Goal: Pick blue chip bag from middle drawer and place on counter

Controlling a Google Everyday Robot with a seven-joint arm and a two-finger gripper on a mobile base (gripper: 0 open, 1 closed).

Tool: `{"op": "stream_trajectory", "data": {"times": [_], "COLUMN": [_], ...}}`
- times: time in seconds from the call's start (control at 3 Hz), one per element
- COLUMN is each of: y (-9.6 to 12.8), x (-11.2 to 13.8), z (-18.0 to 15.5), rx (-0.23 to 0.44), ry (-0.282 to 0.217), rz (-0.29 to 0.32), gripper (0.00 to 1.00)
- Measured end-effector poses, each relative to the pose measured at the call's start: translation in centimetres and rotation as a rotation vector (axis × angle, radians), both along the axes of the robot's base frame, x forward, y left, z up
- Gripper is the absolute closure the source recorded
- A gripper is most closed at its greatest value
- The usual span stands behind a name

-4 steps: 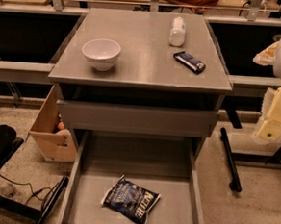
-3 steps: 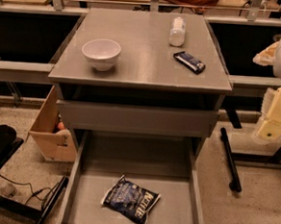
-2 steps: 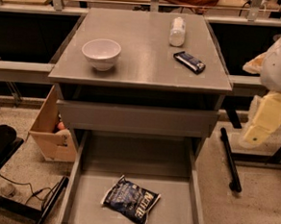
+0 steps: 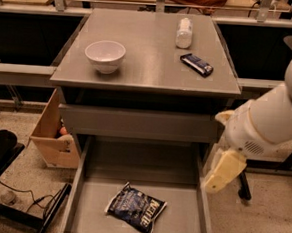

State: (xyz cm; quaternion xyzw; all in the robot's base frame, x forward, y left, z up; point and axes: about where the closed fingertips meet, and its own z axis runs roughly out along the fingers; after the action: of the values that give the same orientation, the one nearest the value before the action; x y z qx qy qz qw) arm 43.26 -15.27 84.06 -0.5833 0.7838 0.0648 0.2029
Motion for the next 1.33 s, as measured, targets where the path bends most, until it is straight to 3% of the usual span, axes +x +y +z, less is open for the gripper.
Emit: {"op": "stream_trajectory", "data": {"times": [0.33,0.67,1.0,1.33], "y": [1.7,3.0,3.1,3.1], "x": [-0.7,0.5,2.8,2.8], "z": [-6.4,-10.9,-10.6,-10.6], "rx": [0.077,0.148,0.165,0.165], "ry": [0.007,-0.035,-0.117,-0.118], "rz": [-0.007,-0.028,-0.061,-0.061], "gripper": [0.00,0.00,0.00,0.00]}}
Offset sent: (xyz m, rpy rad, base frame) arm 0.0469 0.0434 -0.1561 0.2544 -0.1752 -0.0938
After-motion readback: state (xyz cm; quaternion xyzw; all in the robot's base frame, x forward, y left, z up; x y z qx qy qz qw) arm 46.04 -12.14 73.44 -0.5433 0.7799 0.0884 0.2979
